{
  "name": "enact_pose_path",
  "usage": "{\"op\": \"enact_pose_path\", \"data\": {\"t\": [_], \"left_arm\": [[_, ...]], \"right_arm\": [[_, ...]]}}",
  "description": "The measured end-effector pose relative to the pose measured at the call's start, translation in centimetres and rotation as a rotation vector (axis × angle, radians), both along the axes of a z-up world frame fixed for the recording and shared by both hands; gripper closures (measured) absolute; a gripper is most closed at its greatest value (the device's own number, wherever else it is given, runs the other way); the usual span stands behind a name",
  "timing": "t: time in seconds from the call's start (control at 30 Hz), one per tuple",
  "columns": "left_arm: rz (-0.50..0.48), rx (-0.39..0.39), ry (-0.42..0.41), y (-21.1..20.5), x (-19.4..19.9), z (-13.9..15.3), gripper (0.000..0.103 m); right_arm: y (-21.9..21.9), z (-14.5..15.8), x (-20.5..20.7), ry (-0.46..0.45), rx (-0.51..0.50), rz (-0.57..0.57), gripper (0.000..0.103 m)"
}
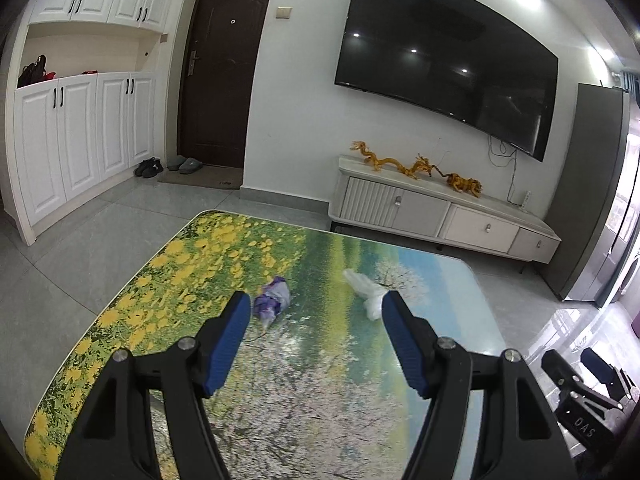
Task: Collect trash
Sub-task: 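Move both tools back over the table toward the remaining bags, then grasp the purple bag with the left tool while the right tool grasps the white bag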
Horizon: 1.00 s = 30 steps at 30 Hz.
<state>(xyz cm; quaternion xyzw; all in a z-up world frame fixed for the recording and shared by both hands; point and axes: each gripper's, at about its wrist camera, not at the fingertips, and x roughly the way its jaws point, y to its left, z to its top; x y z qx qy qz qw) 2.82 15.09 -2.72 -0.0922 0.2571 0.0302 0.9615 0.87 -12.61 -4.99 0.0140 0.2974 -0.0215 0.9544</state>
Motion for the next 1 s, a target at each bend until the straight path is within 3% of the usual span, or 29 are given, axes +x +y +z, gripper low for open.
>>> {"op": "enact_pose_path", "data": {"t": [0.23,0.4,0.7,0.87,1.0], "left_arm": [[0.052,0.027,0.08,6.5,1.9,-3.3,0.036],[-0.007,-0.004,0.165,8.9,4.8,-5.2,0.036],[-0.184,-0.054,0.272,6.8,11.8,-7.8,0.036],[-0.212,-0.058,0.318,6.0,14.7,-9.1,0.037],[-0.218,-0.056,0.348,5.6,16.0,-10.0,0.037]], "right_arm": [[2.9,-2.2,2.9,0.067,0.008,0.089,0.017],[5.1,-3.2,6.6,0.111,0.06,0.186,0.018],[8.1,-4.6,15.0,0.183,0.153,0.307,0.03],[9.7,-6.6,18.3,0.243,0.191,0.335,0.036],[10.3,-8.2,20.1,0.295,0.21,0.333,0.047]]}}
